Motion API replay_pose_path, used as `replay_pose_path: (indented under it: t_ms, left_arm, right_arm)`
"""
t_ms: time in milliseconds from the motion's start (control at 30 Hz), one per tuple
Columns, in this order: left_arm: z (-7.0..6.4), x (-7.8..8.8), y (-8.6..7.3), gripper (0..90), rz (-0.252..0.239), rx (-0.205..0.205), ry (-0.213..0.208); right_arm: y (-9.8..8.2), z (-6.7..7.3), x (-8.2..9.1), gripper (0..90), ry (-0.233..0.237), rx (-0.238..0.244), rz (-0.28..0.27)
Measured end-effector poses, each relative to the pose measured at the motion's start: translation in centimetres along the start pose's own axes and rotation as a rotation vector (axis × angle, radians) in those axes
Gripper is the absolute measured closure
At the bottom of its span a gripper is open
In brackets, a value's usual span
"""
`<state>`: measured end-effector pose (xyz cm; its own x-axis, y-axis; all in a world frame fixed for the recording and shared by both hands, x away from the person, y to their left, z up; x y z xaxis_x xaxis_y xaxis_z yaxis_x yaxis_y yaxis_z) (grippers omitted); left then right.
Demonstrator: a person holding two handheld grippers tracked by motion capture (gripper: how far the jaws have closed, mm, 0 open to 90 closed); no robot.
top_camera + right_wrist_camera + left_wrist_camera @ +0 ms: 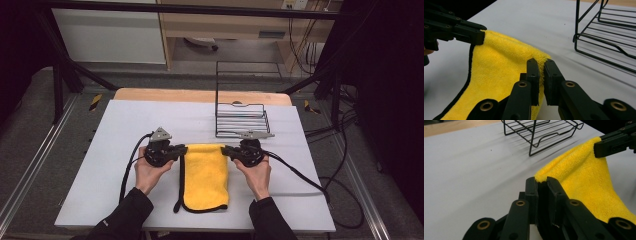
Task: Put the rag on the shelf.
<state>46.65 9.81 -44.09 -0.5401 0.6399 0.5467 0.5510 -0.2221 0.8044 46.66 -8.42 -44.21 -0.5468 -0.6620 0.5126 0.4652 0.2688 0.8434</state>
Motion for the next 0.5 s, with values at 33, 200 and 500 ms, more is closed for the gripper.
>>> replay_pose_path:
  t_ms: [33,200,500]
  left_arm:
    - [-0.1,0.1,0.1,79.8,-0.006,-0.007,0.002]
    - [-0.8,0.9,0.9,79.8,-0.042,-0.023,0.002]
    - [-2.4,2.7,2.9,79.8,-0.110,-0.042,-0.010]
  right_arm:
    - [0.1,0.1,0.2,84.0,-0.001,0.005,-0.005]
    - [1.0,0.6,1.4,84.0,-0.005,0.028,-0.036]
    - [2.8,1.1,3.5,84.1,-0.025,0.058,-0.104]
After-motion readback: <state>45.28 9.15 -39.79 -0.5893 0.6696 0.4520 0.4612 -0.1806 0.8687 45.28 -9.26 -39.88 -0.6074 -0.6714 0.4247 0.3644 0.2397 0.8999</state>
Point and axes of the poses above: each handheld gripper's, and its own axes: x roughly backward along the jaws, y roughly out of its top, z roughly to its left, the point moved 9 cm from there along -x, roughly forward along the jaws, and after that the axes turned 6 degrees about x, right-handed, at the moved point
